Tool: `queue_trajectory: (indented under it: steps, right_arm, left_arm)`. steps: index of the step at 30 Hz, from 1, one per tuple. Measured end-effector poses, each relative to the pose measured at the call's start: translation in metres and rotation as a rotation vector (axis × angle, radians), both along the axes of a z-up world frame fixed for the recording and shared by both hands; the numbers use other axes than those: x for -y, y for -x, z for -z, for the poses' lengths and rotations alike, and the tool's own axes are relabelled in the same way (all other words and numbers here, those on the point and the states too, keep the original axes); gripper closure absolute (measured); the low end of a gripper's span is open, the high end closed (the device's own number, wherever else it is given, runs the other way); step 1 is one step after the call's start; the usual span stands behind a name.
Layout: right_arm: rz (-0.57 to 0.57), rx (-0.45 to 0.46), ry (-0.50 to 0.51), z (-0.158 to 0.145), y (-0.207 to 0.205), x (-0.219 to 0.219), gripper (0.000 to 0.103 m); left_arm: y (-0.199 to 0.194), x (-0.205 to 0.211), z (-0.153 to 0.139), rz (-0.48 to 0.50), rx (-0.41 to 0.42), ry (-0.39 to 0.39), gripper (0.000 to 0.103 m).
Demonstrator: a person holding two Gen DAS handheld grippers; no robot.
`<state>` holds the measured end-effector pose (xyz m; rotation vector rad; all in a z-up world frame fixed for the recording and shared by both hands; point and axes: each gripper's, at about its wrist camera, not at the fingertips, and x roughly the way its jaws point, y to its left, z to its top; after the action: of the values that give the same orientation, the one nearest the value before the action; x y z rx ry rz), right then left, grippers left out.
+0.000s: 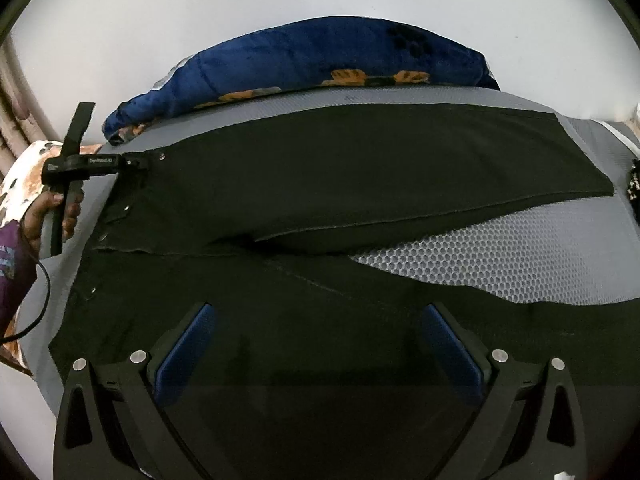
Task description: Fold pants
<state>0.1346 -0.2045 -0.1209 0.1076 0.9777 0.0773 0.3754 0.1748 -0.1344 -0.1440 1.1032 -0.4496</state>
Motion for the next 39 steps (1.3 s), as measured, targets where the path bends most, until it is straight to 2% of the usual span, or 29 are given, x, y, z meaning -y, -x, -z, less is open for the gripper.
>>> queue_trajectory:
  steps: [2,7,11,13,15,17,20,24,28,29,32,33,34,35,37,39]
  right_arm:
    - [-0.004,0.002,0.000,0.000,-0.006,0.001,0.000]
    - [-0.021,0.031,-0.045,-0.010,-0.035,0.017,0.000]
    - [-0.009,-0.002,-0.210,-0.019,-0.083,0.046,0.000]
    - [0.016,-0.042,-0.314,-0.021,-0.105,0.059,0.000]
    - [0.032,-0.079,-0.444,-0.024,-0.125,0.071,0.000]
    - [0.058,-0.115,-0.504,-0.024,-0.139,0.078,0.000]
    - [0.086,-0.168,-0.573,-0.021,-0.155,0.087,0.000]
    - [0.154,-0.237,-0.602,-0.007,-0.173,0.103,0.000]
    - [0.217,-0.309,-0.570,0.008,-0.190,0.111,0.002]
    - [0.213,-0.326,-0.552,0.010,-0.191,0.110,0.005]
    - [0.202,-0.351,-0.570,0.016,-0.200,0.106,0.027]
    - [0.194,-0.357,-0.571,0.017,-0.202,0.103,0.041]
    - [0.190,-0.370,-0.568,0.019,-0.205,0.101,0.050]
    - [0.191,-0.389,-0.572,0.023,-0.208,0.098,0.067]
    - [0.176,-0.417,-0.598,0.030,-0.210,0.096,0.093]
    - [0.192,-0.401,-0.604,0.028,-0.206,0.096,0.096]
  left_arm:
    - [0.010,-0.004,-0.006,-0.027,0.025,0.035,0.085]
    - [0.061,0.001,-0.048,-0.071,0.175,0.063,0.086]
    - [0.133,0.030,-0.091,-0.035,0.366,0.039,0.086]
    - [0.164,0.047,-0.101,-0.005,0.410,0.054,0.086]
    - [0.196,0.060,-0.103,0.025,0.434,0.066,0.086]
    - [0.227,0.069,-0.101,0.056,0.438,0.079,0.086]
    - [0.251,0.076,-0.093,0.065,0.417,0.094,0.086]
    - [0.271,0.077,-0.089,0.047,0.392,0.122,0.086]
    - [0.276,0.074,-0.091,0.037,0.388,0.130,0.086]
    - [0.275,0.072,-0.092,0.033,0.389,0.132,0.086]
    - [0.274,0.067,-0.094,0.023,0.387,0.138,0.086]
    - [0.273,0.065,-0.094,0.019,0.386,0.139,0.086]
    - [0.273,0.064,-0.094,0.015,0.384,0.141,0.086]
    - [0.274,0.063,-0.094,0.011,0.382,0.144,0.086]
    - [0.274,0.061,-0.094,0.002,0.382,0.142,0.086]
    - [0.275,0.059,-0.095,-0.010,0.383,0.139,0.086]
